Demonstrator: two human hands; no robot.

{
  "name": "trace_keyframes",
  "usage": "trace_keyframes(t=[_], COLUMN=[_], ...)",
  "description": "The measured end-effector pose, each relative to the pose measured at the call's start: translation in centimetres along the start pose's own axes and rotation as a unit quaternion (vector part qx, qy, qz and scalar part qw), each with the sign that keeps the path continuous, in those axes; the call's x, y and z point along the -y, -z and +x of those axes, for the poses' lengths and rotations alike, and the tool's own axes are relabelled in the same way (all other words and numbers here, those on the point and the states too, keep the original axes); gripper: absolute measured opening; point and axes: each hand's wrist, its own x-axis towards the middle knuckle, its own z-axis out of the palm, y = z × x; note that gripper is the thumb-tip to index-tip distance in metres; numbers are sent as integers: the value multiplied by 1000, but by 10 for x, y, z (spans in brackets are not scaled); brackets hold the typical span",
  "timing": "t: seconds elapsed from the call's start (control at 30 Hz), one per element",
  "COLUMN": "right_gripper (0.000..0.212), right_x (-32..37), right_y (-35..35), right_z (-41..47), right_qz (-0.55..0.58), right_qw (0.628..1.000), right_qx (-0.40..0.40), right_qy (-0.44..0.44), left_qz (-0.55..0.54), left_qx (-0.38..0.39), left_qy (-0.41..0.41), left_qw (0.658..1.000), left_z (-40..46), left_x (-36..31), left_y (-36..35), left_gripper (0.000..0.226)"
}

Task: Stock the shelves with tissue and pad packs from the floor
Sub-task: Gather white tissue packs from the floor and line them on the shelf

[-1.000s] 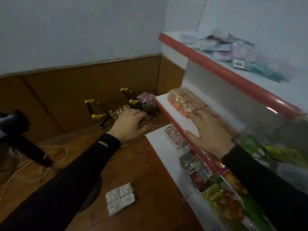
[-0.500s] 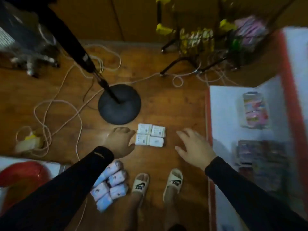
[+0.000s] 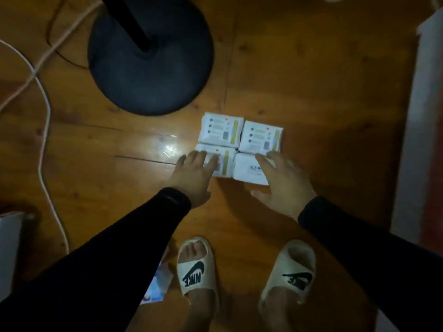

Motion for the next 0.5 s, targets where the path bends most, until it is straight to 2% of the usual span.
trace_keyframes(t=[0.13, 0.2, 0.27, 0.4, 0.5], right_gripper=[97, 93, 83, 76, 80], right_x=[-9, -12, -16, -14, -8], right_y=[-78, -100, -109, -84, -29], right_z=[51, 62, 66, 46, 8], right_qz=[-49, -60, -43, -35, -26], right_qw=[999, 997, 996, 995, 994], right_qx=[-14, -41, -73, -86, -102], right_qy=[-6, -10, -13, -24, -26], left_qz=[-3, -5, -12, -9, -28], left_qx=[-66, -131, -146, -108, -127], left_qy=[7, 13, 27, 10, -4], left_qw=[998, 991, 989, 994, 992], left_z=[59, 76, 82, 64, 29], left_x=[9, 10, 5, -6, -6], left_y=[-69, -90, -90, -59, -10], left_gripper=[88, 81, 70, 57, 54])
